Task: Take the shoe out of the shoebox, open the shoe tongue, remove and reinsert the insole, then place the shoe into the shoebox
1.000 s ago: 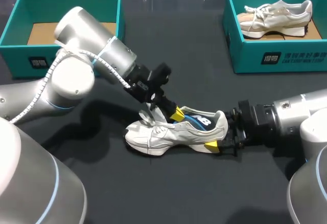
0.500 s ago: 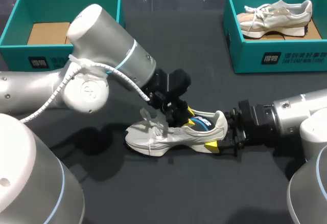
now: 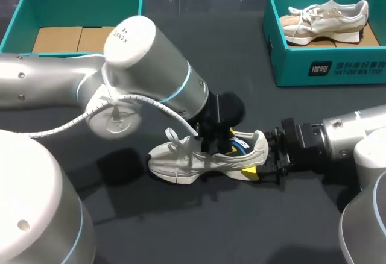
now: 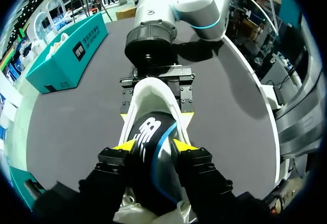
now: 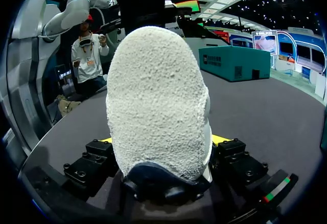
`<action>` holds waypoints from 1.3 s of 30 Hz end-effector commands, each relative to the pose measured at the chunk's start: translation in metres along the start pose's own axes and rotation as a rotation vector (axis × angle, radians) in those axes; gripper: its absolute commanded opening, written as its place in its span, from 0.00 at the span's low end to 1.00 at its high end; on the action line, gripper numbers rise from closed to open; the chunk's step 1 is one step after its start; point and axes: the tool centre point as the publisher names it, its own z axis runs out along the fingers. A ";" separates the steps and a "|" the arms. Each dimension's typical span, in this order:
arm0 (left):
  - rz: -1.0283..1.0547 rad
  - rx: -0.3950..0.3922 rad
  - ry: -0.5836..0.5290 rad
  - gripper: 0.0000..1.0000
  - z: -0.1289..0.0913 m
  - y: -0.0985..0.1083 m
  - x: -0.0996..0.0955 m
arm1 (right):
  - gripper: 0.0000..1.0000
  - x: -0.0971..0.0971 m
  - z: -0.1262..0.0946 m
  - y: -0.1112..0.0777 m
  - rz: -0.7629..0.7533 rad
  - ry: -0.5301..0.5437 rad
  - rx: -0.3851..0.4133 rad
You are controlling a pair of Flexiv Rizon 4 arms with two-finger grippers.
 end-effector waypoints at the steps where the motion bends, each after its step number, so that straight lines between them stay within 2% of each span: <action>1: -0.005 -0.084 -0.060 0.43 0.003 -0.003 0.001 | 0.00 0.000 0.002 -0.001 0.001 -0.001 0.005; 5: -0.004 -0.116 -0.106 0.34 0.004 0.001 -0.002 | 0.00 0.000 0.002 -0.001 0.001 -0.001 0.005; 6: -0.008 -0.120 -0.111 0.26 0.003 0.002 -0.003 | 0.00 0.000 0.002 -0.001 0.001 -0.001 0.005; 8: -0.017 -0.122 -0.124 0.00 0.002 0.004 -0.004 | 0.00 0.000 0.002 -0.001 0.001 -0.001 0.005; 14: -0.095 -0.073 -0.149 0.00 -0.007 0.012 -0.004 | 0.00 0.000 0.002 -0.001 0.001 -0.001 0.005; 26: -0.327 0.091 -0.082 0.00 -0.019 0.021 -0.019 | 0.00 0.000 0.002 -0.001 0.001 -0.001 0.005; 30: -0.333 0.118 -0.062 0.00 -0.022 0.016 -0.024 | 0.00 0.000 0.002 -0.001 0.001 -0.001 0.005; 39: -0.312 0.151 -0.041 0.00 -0.022 -0.012 -0.028 | 0.00 0.000 0.002 -0.001 0.001 -0.001 0.005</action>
